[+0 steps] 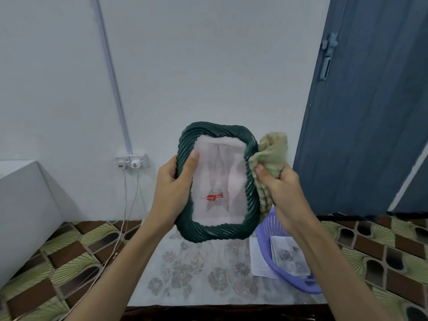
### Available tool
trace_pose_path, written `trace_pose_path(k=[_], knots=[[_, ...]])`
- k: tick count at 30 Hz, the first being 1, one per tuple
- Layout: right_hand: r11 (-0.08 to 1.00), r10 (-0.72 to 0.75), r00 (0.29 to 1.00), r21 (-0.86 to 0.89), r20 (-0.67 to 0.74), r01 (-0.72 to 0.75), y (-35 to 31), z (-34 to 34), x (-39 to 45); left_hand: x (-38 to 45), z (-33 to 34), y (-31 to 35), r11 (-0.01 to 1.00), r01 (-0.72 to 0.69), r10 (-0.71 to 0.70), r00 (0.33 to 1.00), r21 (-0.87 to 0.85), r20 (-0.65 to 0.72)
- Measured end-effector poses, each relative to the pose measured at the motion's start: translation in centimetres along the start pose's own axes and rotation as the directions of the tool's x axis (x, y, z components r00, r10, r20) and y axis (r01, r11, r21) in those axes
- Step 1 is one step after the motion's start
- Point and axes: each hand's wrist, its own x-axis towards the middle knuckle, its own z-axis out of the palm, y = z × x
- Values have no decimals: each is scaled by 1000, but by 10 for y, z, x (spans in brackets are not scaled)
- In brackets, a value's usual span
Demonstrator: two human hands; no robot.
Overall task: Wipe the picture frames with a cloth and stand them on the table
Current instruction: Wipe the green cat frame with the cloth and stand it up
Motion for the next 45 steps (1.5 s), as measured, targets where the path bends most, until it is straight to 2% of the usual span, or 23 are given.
trace_pose_path(k=[1,3,8,11,13,14,17,21,23,25,27,30,32,34,35,36,38,42,45], knots=[[998,-36,998,-54,42,38,-1,0,-2,0,0,1,1000,4,-4,1000,-7,1],[990,-84,996,-106,39,88,-1,0,-4,1,0,3,1000,12,-12,1000,-17,21],[996,6,994,88,-113,4,-4,-2,0,-4,-1,-4,974,196,-191,980,-113,57],[995,27,999,91,32,-30,-6,-4,-2,-4,-3,-5,970,220,-216,975,-105,53],[998,39,985,41,167,-47,-7,-8,-5,-1,-4,-4,976,205,-200,978,-78,60],[999,38,982,-2,187,-38,-8,-9,-6,0,-5,-4,980,191,-187,980,-59,73],[998,-10,999,-68,39,13,-5,-7,-7,3,-8,-2,985,172,-169,979,-19,115],[999,39,985,36,-167,-34,-2,-9,-1,5,-9,-5,977,210,-206,973,-24,107],[985,78,972,168,-220,-41,-5,-20,5,7,-13,-9,967,247,-242,967,-56,82],[944,125,982,320,-140,-75,-8,-35,8,9,-19,-10,962,262,-259,965,-71,49],[915,136,991,384,2,-126,-10,-41,1,12,-23,-11,961,266,-265,964,-73,28],[924,154,958,309,241,-226,-5,-32,-25,15,-22,-11,965,255,-253,967,-56,37],[961,177,929,145,325,-234,5,-17,-42,15,-19,-10,970,241,-239,969,-40,57],[989,95,972,-131,213,-68,18,-1,-47,13,-16,-9,974,223,-220,972,-38,78],[976,19,993,-217,118,7,24,5,-46,13,-15,-9,976,213,-209,975,-43,81],[973,-29,999,-229,29,35,27,9,-44,12,-14,-8,978,204,-200,977,-44,80],[992,-2,998,-129,-69,-7,28,9,-40,11,-15,-10,980,196,-194,978,-25,82],[990,134,991,27,18,-135,24,-1,-29,10,-18,-17,965,256,-250,964,-62,94],[989,120,992,85,45,-124,11,-16,-12,13,-24,-19,973,229,-231,965,32,123]])
